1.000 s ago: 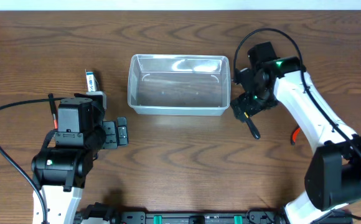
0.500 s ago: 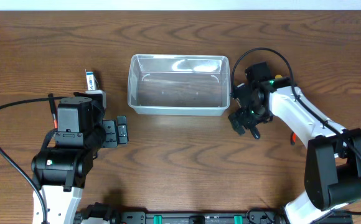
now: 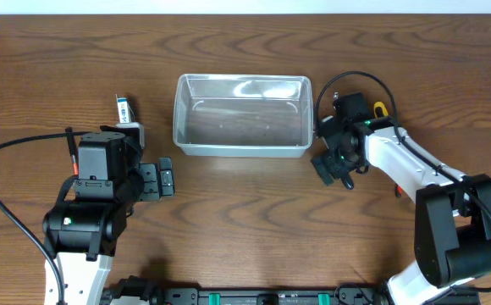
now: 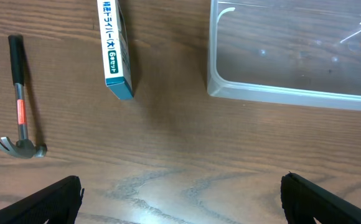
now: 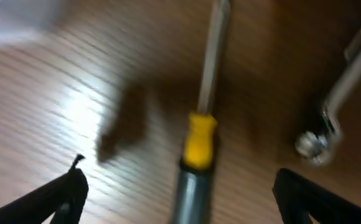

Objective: Pack container
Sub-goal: 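Lower the right gripper and close it on the screwdriver handle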

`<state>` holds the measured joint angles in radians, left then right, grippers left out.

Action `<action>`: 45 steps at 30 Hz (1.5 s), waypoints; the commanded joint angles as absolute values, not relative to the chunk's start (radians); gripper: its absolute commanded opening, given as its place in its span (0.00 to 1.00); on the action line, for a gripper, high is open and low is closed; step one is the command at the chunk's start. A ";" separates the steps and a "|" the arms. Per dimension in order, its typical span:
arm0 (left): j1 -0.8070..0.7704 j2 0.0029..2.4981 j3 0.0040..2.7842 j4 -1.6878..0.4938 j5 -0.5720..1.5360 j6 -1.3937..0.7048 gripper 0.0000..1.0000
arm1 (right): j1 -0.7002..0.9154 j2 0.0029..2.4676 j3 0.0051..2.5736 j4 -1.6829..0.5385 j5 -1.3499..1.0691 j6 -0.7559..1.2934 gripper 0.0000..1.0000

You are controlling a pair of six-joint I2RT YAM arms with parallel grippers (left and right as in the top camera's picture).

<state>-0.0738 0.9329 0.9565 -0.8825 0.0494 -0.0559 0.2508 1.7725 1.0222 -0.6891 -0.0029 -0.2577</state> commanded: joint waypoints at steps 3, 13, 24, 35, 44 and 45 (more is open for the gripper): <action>-0.070 0.925 0.979 -0.882 0.052 -0.065 0.98 | 0.255 1.785 0.992 -0.699 0.076 -0.239 0.96; -0.070 0.925 0.979 -0.882 0.052 -0.065 0.98 | 0.255 1.785 0.958 -0.682 0.074 -0.223 0.93; -0.070 0.925 0.979 -0.881 0.052 -0.065 0.98 | 0.255 1.785 0.945 -0.669 0.071 -0.179 0.66; -0.070 0.925 0.979 -0.881 0.052 -0.065 0.98 | 0.255 1.785 0.945 -0.669 0.070 -0.160 0.50; -0.070 0.925 0.979 -0.881 0.052 -0.065 0.98 | 0.255 1.785 0.945 -0.669 0.070 -0.154 0.34; -0.070 0.925 0.979 -0.881 0.052 -0.065 0.98 | 0.255 1.785 0.945 -0.670 0.070 -0.154 0.33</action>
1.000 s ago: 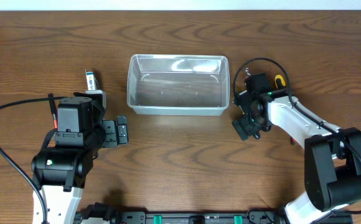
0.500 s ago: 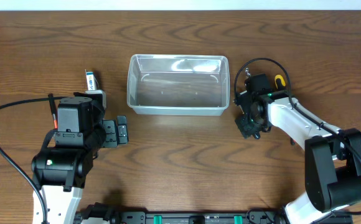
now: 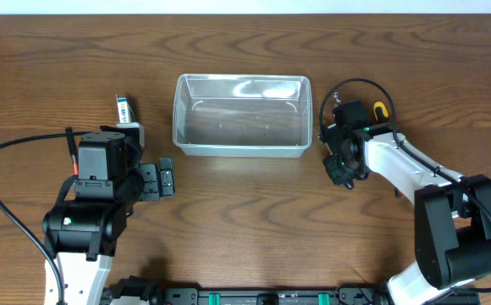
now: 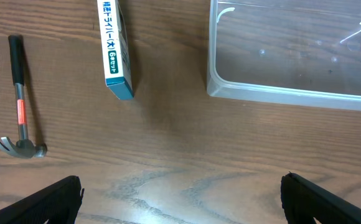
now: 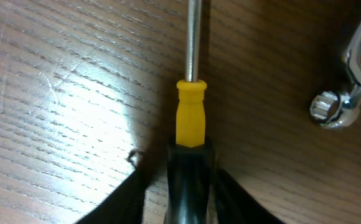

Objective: Pack container
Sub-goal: 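Lower the right gripper and close it on the screwdriver handle, then carry the screwdriver into the clear container and release it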

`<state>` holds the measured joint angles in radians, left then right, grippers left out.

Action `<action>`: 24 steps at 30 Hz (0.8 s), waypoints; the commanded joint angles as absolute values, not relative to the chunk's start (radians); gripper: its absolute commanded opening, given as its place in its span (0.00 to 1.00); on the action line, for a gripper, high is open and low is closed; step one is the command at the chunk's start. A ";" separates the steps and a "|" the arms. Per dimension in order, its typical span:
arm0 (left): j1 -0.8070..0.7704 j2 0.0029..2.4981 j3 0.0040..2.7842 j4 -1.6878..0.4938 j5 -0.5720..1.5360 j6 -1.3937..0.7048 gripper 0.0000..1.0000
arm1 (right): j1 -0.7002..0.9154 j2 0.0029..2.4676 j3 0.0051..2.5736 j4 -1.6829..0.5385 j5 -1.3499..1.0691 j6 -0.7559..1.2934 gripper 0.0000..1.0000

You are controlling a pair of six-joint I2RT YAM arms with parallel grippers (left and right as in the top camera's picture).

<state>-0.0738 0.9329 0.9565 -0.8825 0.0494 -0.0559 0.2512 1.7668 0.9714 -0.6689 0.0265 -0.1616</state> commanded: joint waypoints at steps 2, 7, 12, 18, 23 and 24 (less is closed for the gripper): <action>-0.070 0.925 0.979 -0.881 0.052 -0.065 0.98 | 0.255 1.785 0.945 -0.670 0.070 -0.154 0.32; -0.070 0.925 0.979 -0.881 0.052 -0.065 0.98 | 0.255 1.785 0.945 -0.669 0.070 -0.154 0.27; -0.070 0.925 0.979 -0.881 0.052 -0.065 0.98 | 0.255 1.785 0.945 -0.669 0.070 -0.153 0.23; -0.070 0.925 0.979 -0.881 0.052 -0.065 0.98 | 0.255 1.785 0.945 -0.669 0.070 -0.150 0.16; -0.070 0.925 0.979 -0.881 0.052 -0.065 0.98 | 0.255 1.785 0.945 -0.669 0.070 -0.149 0.10; -0.070 0.925 0.979 -0.881 0.052 -0.065 0.98 | 0.255 1.785 0.945 -0.669 0.070 -0.149 0.06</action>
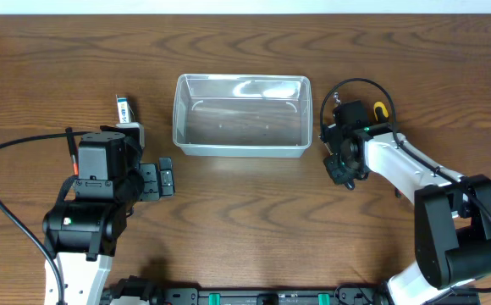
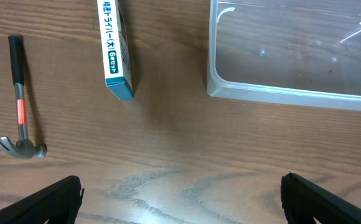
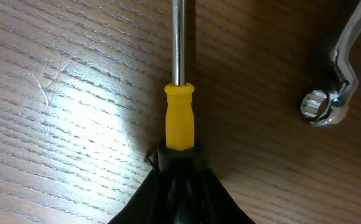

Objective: Pack container
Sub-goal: 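Carry the screwdriver into the clear container and release it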

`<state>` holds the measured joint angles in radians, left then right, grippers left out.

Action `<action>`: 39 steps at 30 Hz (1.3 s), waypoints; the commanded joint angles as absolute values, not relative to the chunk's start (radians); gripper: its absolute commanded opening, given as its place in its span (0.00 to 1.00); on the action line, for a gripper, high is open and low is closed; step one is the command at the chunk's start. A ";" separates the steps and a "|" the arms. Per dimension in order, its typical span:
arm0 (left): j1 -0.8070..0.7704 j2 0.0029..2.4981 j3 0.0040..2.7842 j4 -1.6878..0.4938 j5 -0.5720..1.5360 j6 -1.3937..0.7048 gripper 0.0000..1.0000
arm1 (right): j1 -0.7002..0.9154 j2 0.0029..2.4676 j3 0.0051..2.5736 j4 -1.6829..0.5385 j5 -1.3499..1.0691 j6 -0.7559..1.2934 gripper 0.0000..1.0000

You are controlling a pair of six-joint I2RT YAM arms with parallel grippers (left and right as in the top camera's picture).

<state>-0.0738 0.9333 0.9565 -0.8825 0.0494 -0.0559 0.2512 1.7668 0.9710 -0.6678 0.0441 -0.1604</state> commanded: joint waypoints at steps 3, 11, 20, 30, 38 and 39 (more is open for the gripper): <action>-0.070 0.925 0.979 -0.881 0.052 -0.065 0.98 | 0.255 1.785 0.945 -0.666 0.070 -0.127 0.01; -0.070 0.925 0.979 -0.881 0.052 -0.065 0.98 | 0.255 1.773 0.967 -0.671 0.018 -0.080 0.01; -0.070 0.925 0.979 -0.881 0.052 -0.065 0.98 | 0.255 1.594 1.159 -0.828 0.019 -0.043 0.01; -0.070 0.925 0.979 -0.881 0.052 -0.065 0.98 | 0.356 1.541 1.505 -1.001 -0.088 -0.330 0.01; -0.070 0.925 0.979 -0.880 0.051 -0.065 0.98 | 0.492 1.673 1.721 -1.003 -0.139 -0.638 0.01; -0.068 0.925 0.980 -0.877 0.043 -0.067 0.98 | 0.505 1.695 1.740 -1.003 -0.139 -0.656 0.01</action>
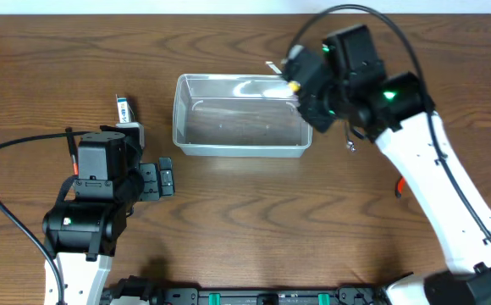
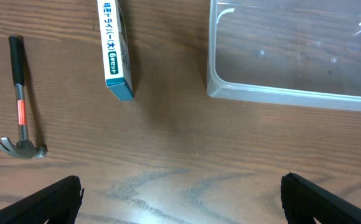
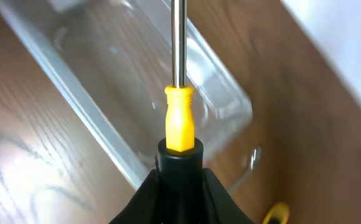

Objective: Pack container
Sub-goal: 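Carry the screwdriver into the clear container and release it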

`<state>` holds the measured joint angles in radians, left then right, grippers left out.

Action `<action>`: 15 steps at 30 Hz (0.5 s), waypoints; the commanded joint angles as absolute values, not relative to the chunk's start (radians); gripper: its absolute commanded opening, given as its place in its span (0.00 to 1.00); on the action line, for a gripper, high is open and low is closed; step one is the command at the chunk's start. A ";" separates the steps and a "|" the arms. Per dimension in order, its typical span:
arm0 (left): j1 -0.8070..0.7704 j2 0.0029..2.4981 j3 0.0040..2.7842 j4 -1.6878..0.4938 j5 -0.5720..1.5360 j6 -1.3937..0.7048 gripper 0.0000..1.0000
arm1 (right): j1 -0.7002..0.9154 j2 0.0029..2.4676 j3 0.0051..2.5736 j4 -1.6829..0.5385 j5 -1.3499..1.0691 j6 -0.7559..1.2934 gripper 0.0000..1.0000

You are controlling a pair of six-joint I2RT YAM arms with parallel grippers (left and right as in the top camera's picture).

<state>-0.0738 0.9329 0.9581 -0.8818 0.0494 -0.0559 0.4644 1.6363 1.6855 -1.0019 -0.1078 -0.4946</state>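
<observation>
The clear plastic container (image 1: 241, 114) stands at the middle back of the table, nothing visible inside. My right gripper (image 1: 307, 95) hangs above its right end, shut on a screwdriver (image 3: 179, 121) with a black handle, yellow collar and steel shaft that points out over the container (image 3: 137, 87). The gripper (image 3: 179, 180) pinches the black handle. My left gripper (image 2: 180, 208) rests open near the table, left of the container (image 2: 292, 56), nothing between its fingers. A teal and white box (image 2: 115, 50) and a small hammer (image 2: 18, 99) lie beyond it.
A steel wrench (image 3: 253, 158) and a yellow object (image 3: 274, 214) lie on the table right of the container. A small red item (image 1: 400, 188) shows beside the right arm. The box (image 1: 124, 110) lies left of the container.
My right gripper, then shut on the screwdriver lying on the table right of the container, now holds it raised over the container's right end. The left arm has not moved.
My right gripper stood open above the screwdriver on the table. Then its fingers were closing around the black handle, then shut on it. Now the screwdriver is off the table and over the container. The left gripper stayed open throughout.
</observation>
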 commanded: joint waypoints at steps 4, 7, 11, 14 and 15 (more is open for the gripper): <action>-0.015 0.925 1.014 -0.878 -0.039 -0.134 0.98 | 0.538 1.795 1.796 -0.997 -0.139 -0.671 0.01; 0.062 0.928 1.078 -0.879 -0.038 -0.126 0.98 | 0.540 1.860 1.801 -0.978 -0.140 -0.672 0.01; 0.183 0.964 1.195 -0.905 -0.018 -0.081 0.98 | 0.540 1.940 1.801 -0.964 -0.159 -0.697 0.01; 0.262 1.037 1.314 -0.979 0.025 -0.053 0.98 | 0.540 1.983 1.801 -0.941 -0.166 -0.713 0.01; 0.282 1.068 1.353 -1.013 0.033 -0.052 0.98 | 0.540 1.997 1.801 -0.930 -0.166 -0.714 0.01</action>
<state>0.2291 0.9974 1.2617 -0.9680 0.0013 -0.0834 0.5381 1.9724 1.7794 -0.9459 -0.1440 -0.6773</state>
